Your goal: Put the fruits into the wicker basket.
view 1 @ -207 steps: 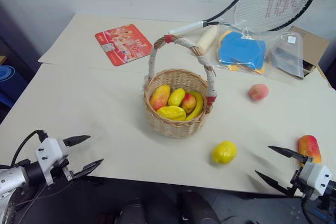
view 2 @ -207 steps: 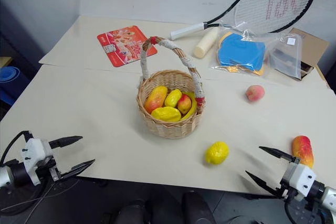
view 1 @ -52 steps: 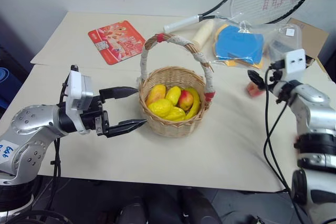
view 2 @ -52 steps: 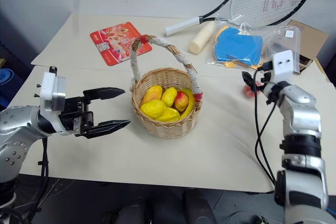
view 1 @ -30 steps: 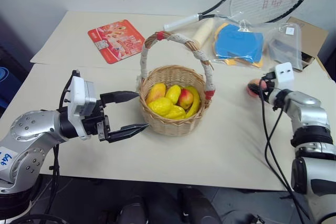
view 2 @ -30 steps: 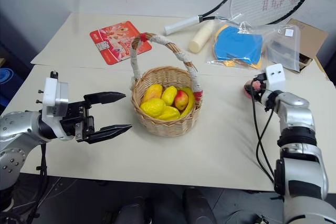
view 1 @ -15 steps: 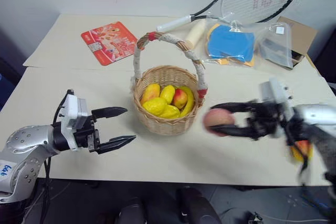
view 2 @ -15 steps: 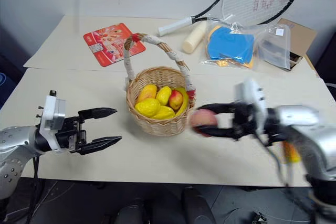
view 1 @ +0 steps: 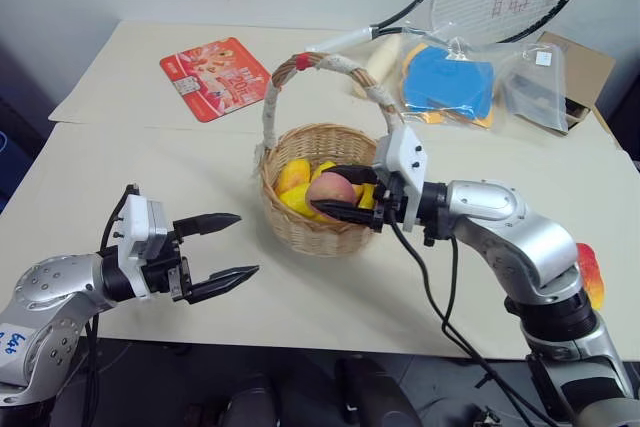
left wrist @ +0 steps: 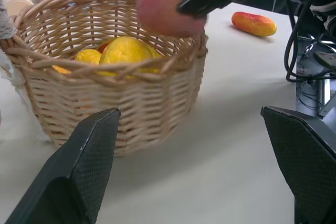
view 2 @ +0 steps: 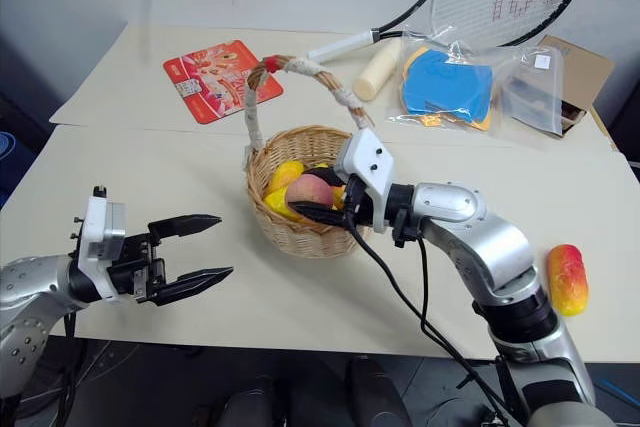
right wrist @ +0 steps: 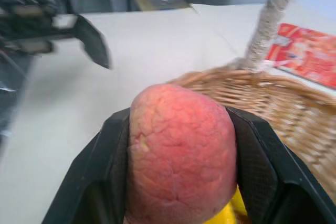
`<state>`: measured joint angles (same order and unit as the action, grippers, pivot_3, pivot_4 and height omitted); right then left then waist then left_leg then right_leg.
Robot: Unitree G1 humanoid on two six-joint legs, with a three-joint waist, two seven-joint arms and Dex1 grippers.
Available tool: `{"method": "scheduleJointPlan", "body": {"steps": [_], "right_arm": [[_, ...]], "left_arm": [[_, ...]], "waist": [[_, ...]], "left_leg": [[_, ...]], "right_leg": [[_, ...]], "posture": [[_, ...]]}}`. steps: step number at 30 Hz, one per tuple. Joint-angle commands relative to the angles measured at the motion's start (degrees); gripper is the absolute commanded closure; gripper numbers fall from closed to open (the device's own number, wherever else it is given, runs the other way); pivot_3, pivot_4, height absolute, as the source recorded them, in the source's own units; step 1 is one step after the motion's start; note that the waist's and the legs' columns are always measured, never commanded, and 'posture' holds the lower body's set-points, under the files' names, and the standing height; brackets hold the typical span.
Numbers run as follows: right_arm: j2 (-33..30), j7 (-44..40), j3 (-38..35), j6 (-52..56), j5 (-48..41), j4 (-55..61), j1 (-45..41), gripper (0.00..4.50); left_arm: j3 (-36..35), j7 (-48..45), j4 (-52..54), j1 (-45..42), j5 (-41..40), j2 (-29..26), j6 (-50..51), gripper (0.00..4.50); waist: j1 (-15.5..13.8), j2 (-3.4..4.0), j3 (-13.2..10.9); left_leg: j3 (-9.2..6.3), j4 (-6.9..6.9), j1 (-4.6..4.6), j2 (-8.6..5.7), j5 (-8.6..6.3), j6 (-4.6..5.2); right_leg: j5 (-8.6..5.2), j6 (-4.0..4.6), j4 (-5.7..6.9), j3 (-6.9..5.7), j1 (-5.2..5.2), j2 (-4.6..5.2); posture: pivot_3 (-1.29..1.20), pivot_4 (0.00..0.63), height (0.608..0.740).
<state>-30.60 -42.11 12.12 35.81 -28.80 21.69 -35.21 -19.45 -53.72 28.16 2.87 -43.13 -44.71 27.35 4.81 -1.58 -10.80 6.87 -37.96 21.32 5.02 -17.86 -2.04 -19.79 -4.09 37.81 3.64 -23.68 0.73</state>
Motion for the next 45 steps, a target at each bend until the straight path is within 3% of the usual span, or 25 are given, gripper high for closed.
{"method": "scheduleJointPlan", "body": {"steps": [1, 5, 6, 12, 17, 24, 27, 35, 39, 45], "right_arm": [[1.53, -1.19, -0.29, -5.81, 2.56, 0.0, -0.43, 1.37], [1.43, -2.82, -0.13, -7.33, 4.0, -0.71, 0.01, 0.07], [1.24, -3.74, -0.58, -8.19, 3.84, -0.79, 0.28, 0.03], [-3.38, -10.81, -8.23, -9.99, -1.81, 1.63, 5.02, 0.03], [-6.78, -15.46, -19.51, -9.61, -12.45, 7.87, 17.55, 0.03], [-5.68, -15.58, -35.93, -22.9, -7.88, 5.16, 39.88, 0.03], [-6.87, -18.1, -50.58, -23.44, -8.93, 0.64, 53.47, 0.03], [-3.24, -15.6, -66.73, -37.12, -1.82, -16.72, 67.3, 0.03], [1.78, -13.33, -70.41, -39.79, -1.8, -21.74, 74.34, 0.03], [9.53, -11.29, -65.01, -42.29, -1.63, -18.45, 78.15, 0.03]], "left_arm": [[-1.79, 1.17, 2.74, 0.57, -1.07, 0.54, -0.52, 0.0], [-2.02, 1.81, 3.55, 0.9, -1.32, 0.7, -0.34, 0.0], [-2.03, 1.91, 3.66, 0.89, -1.38, 0.7, -0.3, 0.0], [-1.77, 2.0, 3.92, 0.17, -1.68, 0.6, -0.03, 0.0], [0.01, 1.41, 2.05, -2.25, -1.23, 1.14, -0.27, 0.0], [5.58, -2.56, -1.12, -8.07, 0.23, 0.76, -0.98, 0.0], [11.09, -5.7, -2.88, -12.02, 1.55, 1.53, -1.38, 0.0], [16.12, -6.48, -2.75, -14.14, 3.3, 4.5, -2.4, 0.0], [15.8, -5.49, -1.96, -13.56, 3.18, 4.8, -2.17, 0.0], [16.03, -4.45, -0.89, -13.04, 2.95, 4.95, -1.73, 0.0]], "waist": [[-0.03, 0.0, 0.0], [-0.03, 0.0, 0.0], [-0.03, 0.0, 0.0], [-0.32, 0.0, 0.0], [-0.9, -0.01, 0.0], [-1.7, -0.03, 0.02], [-2.35, -0.02, 0.03], [-1.77, 0.04, 0.07], [-1.73, 0.04, 0.07], [-0.82, 0.18, 0.15]], "left_leg": [[0.0, 0.0, 0.0, 0.0, 0.0, 0.0], [0.0, -0.01, -0.01, -0.01, 0.0, 0.0], [0.0, -0.01, -0.01, -0.01, 0.0, 0.0], [-0.02, -0.01, -0.01, -0.02, -0.02, 0.03], [-0.05, 0.01, -0.03, -0.02, -0.06, 0.07], [-0.05, -0.02, -0.14, -0.25, -0.1, 0.09], [-0.04, -0.02, -0.15, -0.32, -0.06, 0.04], [0.09, 0.02, -0.45, -0.32, -0.11, 0.09], [0.12, 0.39, -1.0, -0.34, -0.14, 0.11], [0.16, 0.86, -1.22, -0.14, -0.18, 0.1]], "right_leg": [[0.0, 0.0, 0.0, 0.0, 0.0, 0.0], [0.0, 0.0, 0.01, -0.01, 0.02, 0.0], [0.0, 0.0, 0.01, -0.01, 0.02, 0.0], [0.0, 0.0, -0.01, -0.03, 0.06, 0.01], [0.0, 0.0, -0.07, -0.04, 0.12, 0.0], [0.0, -0.01, -0.08, -0.01, 0.25, -0.07], [0.0, -0.02, -0.09, 0.0, 0.27, -0.11], [0.0, -0.11, -0.13, 0.34, 0.49, -0.24], [-0.07, -0.01, -0.29, 0.43, 0.98, -0.22], [-0.1, 0.04, -0.39, 0.48, 1.32, -0.17]], "posture": [[0.0, 0.15, 0.74], [0.0, 0.15, 0.74], [0.0, 0.15, 0.74], [0.0, 0.15, 0.74], [0.0, 0.15, 0.74], [0.0, 0.15, 0.74], [0.0, 0.15, 0.74], [0.0, 0.15, 0.74], [0.0, 0.15, 0.74], [0.0, 0.15, 0.74]]}}
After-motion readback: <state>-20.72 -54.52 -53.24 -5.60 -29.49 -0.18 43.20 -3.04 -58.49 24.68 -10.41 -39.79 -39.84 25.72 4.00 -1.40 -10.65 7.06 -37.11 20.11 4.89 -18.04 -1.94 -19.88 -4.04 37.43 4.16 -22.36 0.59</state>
